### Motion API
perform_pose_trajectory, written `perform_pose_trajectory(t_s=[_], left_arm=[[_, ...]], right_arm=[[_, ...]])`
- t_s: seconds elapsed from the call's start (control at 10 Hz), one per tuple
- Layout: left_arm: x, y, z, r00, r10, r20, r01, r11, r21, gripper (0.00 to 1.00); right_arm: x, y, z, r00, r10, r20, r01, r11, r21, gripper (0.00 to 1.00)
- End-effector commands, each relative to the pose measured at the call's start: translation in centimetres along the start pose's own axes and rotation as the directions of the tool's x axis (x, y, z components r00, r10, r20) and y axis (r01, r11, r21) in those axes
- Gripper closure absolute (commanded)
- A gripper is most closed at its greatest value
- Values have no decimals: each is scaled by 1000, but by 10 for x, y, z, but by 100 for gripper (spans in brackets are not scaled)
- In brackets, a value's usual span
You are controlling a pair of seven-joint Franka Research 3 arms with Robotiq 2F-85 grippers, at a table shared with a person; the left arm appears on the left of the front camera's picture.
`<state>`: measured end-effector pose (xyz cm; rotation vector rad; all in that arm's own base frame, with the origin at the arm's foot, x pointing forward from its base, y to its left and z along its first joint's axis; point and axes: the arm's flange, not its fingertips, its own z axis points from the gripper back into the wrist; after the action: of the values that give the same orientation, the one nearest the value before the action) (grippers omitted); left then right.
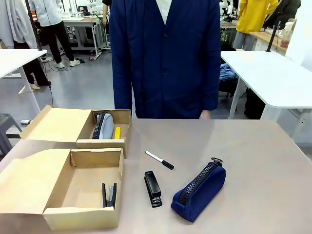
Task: Place items inside the box.
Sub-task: Pick up a Pencil pouch or Stapler and place it inside the Mailer Box closest to the robot.
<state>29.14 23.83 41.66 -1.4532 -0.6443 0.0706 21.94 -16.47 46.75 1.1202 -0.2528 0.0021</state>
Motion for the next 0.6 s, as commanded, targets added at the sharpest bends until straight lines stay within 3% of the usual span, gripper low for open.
perform_pose_trajectory(t_s=[0.0,0.5], left_arm=[[-2,-2,-1,1000,-22,-4,22,1000,-13,0],[-2,-2,-1,1000,-22,-4,22,1000,-13,0]], right_arm=[[-4,3,5,1000,-11,15,11,1000,10,0],[-4,3,5,1000,-11,15,11,1000,10,0]])
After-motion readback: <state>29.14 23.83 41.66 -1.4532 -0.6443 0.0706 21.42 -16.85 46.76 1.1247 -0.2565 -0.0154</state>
